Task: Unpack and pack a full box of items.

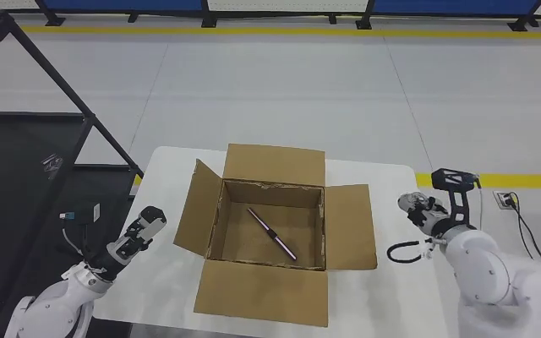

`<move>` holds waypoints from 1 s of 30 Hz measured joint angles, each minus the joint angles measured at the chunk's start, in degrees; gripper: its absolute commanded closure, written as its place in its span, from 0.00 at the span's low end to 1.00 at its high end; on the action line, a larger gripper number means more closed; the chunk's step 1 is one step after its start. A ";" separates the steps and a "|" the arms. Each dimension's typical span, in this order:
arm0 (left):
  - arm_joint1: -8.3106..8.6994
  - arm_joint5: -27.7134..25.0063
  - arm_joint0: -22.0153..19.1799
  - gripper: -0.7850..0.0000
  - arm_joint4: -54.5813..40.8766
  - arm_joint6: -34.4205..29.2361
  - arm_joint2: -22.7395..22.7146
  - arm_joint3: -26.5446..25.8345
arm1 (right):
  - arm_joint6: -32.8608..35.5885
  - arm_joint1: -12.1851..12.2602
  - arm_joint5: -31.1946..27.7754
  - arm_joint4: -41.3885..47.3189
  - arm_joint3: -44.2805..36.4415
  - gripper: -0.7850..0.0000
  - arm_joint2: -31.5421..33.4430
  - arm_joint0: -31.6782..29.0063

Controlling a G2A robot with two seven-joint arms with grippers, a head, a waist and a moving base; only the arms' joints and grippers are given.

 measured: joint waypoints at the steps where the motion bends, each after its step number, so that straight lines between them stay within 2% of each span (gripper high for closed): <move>1: 0.00 0.00 0.00 0.00 0.00 0.00 0.00 0.00 | -0.53 -0.08 0.88 -0.30 -3.17 1.00 -0.93 -1.53; 5: 0.00 0.00 0.00 0.00 0.00 0.00 0.00 0.00 | -2.33 -0.27 1.21 -0.64 -12.13 1.00 -6.46 -5.27; 8: 0.00 0.00 0.00 0.00 0.00 0.00 0.00 0.00 | -2.23 -0.28 -1.55 -2.91 -12.28 1.00 -12.79 -4.43; 11: 0.00 0.00 0.00 0.00 0.00 0.00 0.00 0.00 | 1.52 -0.50 -3.37 -8.21 -10.06 1.00 -21.46 -0.86; 15: 0.00 0.00 0.00 0.00 0.00 0.00 0.00 0.00 | 6.60 -2.14 -0.59 -15.22 0.96 1.00 -34.98 9.29; 21: 0.00 0.00 0.00 0.00 0.00 0.00 0.00 0.00 | 11.05 -6.91 8.10 -15.25 24.73 1.00 -49.76 26.30; 23: 0.00 0.00 0.00 0.00 0.00 0.00 0.00 0.00 | 11.13 -8.71 10.75 -14.96 32.18 1.00 -53.09 30.58; 26: 0.00 0.00 0.00 0.00 0.00 0.00 0.00 0.00 | 10.11 -11.86 13.73 -9.79 45.25 1.00 -56.95 37.08; 30: 0.00 0.00 0.00 0.00 0.00 0.00 0.00 0.00 | 7.56 -14.92 14.13 -4.56 57.50 1.00 -59.13 41.71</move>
